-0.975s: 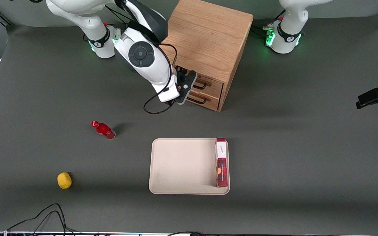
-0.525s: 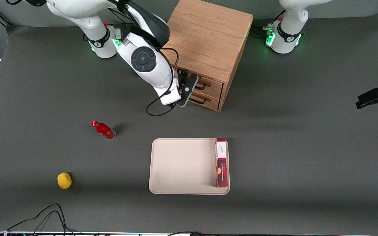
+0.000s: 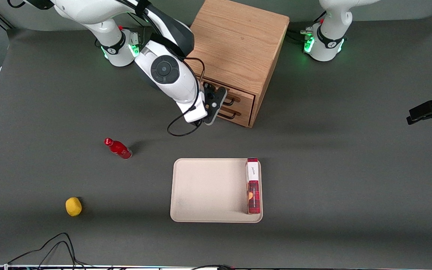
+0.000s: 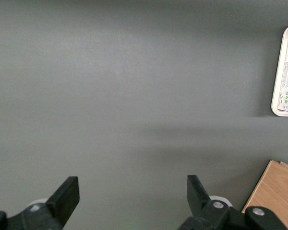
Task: Open upper drawer
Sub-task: 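Pull the upper drawer outward from the cabinet with the right gripper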
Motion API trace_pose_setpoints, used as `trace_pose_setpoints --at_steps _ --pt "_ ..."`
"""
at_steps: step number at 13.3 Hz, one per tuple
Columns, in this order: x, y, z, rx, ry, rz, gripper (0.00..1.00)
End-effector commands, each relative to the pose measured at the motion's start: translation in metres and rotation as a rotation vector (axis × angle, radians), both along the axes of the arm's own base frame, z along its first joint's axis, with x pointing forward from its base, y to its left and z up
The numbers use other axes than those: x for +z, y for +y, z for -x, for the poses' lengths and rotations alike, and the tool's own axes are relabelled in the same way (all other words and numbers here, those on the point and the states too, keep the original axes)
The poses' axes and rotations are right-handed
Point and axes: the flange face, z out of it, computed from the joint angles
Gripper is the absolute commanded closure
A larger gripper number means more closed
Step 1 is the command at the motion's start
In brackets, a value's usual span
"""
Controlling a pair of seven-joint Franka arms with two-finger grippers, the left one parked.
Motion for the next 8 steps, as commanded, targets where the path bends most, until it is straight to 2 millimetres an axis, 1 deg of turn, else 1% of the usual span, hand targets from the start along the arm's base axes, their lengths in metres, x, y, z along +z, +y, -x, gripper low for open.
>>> trace_pose_setpoints --at_steps 1,2,3,8 --pt "-0.004 0.006 -0.014 -0.013 -0.024 0.003 0.0" --pt "-0.006 0.005 -0.016 -0.014 -0.021 0.001 0.0" --pt "-0.004 0.005 -0.018 -0.017 -0.026 -0.002 0.0" --pt "-0.004 -0.003 -0.029 -0.014 -0.039 0.0 0.0"
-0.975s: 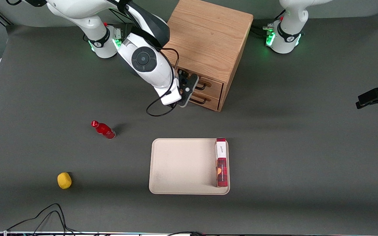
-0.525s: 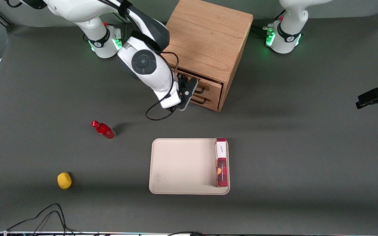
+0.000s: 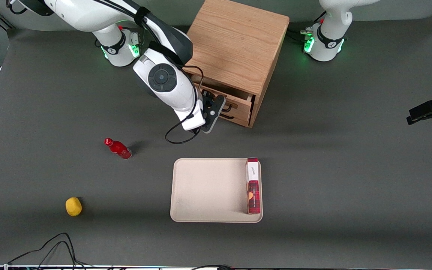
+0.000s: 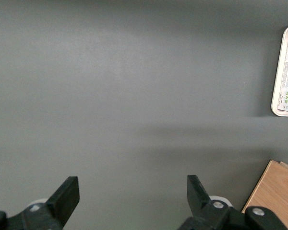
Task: Open upper drawer
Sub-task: 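Pull the upper drawer outward from the cabinet with the right gripper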
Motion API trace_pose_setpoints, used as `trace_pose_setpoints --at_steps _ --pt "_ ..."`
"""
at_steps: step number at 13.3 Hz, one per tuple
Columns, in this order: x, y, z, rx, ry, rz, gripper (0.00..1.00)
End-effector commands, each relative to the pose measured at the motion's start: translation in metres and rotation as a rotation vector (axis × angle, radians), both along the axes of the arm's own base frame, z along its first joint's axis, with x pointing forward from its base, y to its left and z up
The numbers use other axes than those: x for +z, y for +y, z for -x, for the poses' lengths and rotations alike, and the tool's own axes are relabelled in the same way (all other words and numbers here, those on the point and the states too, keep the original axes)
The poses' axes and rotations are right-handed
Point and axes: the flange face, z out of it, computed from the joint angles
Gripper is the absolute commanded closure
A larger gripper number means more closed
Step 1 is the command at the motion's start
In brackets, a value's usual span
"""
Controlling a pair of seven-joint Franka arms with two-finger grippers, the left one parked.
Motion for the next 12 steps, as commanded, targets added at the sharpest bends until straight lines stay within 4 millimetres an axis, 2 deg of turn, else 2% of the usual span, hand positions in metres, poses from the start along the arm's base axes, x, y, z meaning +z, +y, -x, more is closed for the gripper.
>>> trace_pose_setpoints --at_steps 1,8,12 --pt "-0.003 0.0 -0.01 0.004 -0.03 0.016 0.0" --pt "-0.001 -0.012 -0.023 0.01 -0.044 0.019 0.0" --pt "0.001 -0.027 -0.038 0.018 -0.061 0.016 0.0"
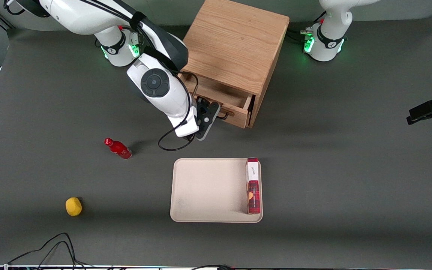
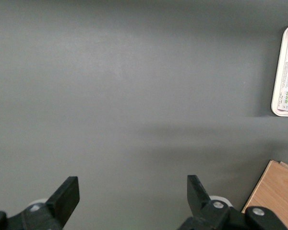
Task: Open upper drawer
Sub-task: 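Pull the upper drawer outward from the cabinet with the right gripper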
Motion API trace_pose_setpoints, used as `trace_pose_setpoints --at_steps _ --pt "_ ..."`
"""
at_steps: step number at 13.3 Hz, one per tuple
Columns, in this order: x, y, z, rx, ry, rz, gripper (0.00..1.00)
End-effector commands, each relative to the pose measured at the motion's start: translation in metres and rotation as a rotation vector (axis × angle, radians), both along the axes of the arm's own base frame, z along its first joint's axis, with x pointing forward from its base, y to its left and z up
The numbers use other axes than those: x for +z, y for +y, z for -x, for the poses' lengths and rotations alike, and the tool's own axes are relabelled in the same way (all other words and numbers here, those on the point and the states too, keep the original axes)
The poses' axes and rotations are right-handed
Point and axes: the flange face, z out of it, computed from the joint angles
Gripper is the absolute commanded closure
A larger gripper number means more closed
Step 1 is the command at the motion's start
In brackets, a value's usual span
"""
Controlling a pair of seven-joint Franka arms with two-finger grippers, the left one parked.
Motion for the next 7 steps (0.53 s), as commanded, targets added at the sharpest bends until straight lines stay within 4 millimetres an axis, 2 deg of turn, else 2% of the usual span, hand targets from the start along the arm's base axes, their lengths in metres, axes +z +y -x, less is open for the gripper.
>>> trace_pose_setpoints --at_steps 1,7 --pt "0.0 -0.008 -0.016 0.026 -0.024 0.0 0.0" --pt "0.002 -0.017 -0.036 0.024 -0.042 -0.013 0.0"
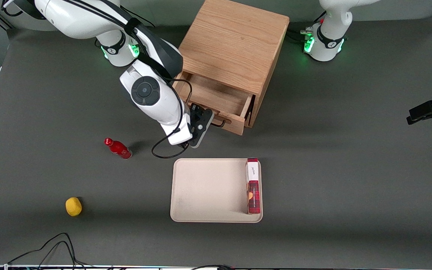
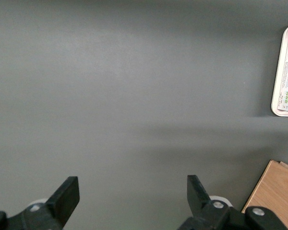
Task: Open upper drawer
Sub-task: 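Pull the upper drawer outward from the cabinet with the right gripper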
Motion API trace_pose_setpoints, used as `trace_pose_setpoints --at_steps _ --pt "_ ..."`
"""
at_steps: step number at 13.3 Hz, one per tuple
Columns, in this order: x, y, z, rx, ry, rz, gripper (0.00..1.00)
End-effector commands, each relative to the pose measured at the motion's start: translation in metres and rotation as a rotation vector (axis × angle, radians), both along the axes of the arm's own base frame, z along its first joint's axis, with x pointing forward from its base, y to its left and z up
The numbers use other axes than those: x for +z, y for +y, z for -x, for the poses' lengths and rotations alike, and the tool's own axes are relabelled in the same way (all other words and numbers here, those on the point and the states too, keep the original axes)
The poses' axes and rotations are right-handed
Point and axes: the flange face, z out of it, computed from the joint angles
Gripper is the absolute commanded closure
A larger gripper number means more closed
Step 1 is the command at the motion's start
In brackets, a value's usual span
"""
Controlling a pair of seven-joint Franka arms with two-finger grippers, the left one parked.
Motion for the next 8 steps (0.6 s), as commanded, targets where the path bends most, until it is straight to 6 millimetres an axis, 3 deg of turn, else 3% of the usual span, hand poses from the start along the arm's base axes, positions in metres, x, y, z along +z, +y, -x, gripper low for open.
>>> trace_pose_setpoints --at_steps 1,8 --pt "0.0 -0.002 -0.015 0.016 -0.022 -0.002 0.0" --pt "0.001 -0.012 -0.033 0.005 -0.041 -0.007 0.0"
